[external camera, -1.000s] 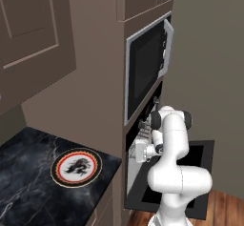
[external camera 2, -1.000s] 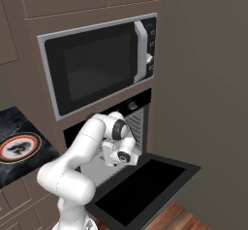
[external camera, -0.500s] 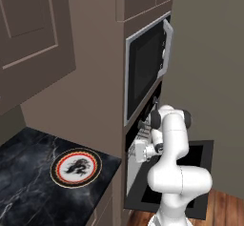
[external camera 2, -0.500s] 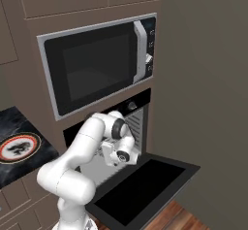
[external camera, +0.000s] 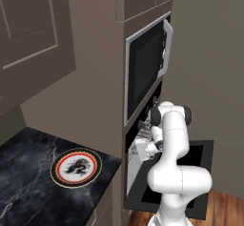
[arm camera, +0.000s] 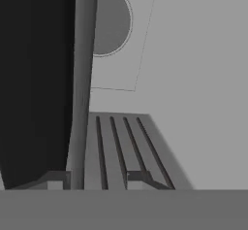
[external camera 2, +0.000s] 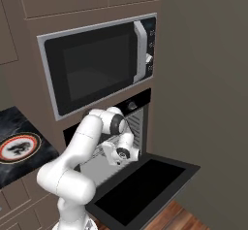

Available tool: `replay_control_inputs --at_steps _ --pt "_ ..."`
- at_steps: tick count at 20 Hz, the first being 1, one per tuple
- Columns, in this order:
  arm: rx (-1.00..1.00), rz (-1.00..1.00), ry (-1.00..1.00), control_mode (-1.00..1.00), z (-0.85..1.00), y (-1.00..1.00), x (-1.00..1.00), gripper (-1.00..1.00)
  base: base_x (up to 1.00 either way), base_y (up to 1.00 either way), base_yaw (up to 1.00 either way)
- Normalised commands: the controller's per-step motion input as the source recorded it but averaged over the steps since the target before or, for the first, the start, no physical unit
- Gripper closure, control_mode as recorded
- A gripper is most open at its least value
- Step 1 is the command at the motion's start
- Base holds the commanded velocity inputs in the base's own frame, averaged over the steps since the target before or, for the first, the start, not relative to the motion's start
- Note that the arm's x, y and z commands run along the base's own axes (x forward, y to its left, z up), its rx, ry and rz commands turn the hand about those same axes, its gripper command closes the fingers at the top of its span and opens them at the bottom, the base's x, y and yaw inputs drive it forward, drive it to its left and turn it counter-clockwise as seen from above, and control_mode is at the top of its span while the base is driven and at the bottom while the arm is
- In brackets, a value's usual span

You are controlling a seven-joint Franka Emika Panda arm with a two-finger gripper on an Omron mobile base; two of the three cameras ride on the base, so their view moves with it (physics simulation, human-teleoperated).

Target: Take the baked cake out of the oven and place it on the plate for cooling. Then close the oven door.

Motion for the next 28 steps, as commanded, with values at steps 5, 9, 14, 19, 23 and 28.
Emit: replay_control_inputs --at_steps 5,9,14,19,23,28 --pt "-0.11 0.0 0.0 -1.0 -0.08 -0.69 0.0 1.0 0.0 0.0 0.0" --pt "-0.1 0.0 0.02 -1.0 -0.14 -0.82 0.0 1.0 0.0 0.0 0.0" --pt "-0.1 0.0 0.03 -1.0 -0.19 -0.93 0.0 1.0 0.0 0.0 0.0" --pt "-0.1 0.0 0.03 -1.0 -0.27 -0.99 -0.06 1.0 0.0 0.0 0.0" --pt "-0.11 0.0 0.04 -1.0 -0.34 -1.0 -0.18 1.0 0.0 0.0 0.0" --pt "-0.12 0.0 0.04 -1.0 -0.42 -1.0 -0.26 1.0 0.0 0.0 0.0"
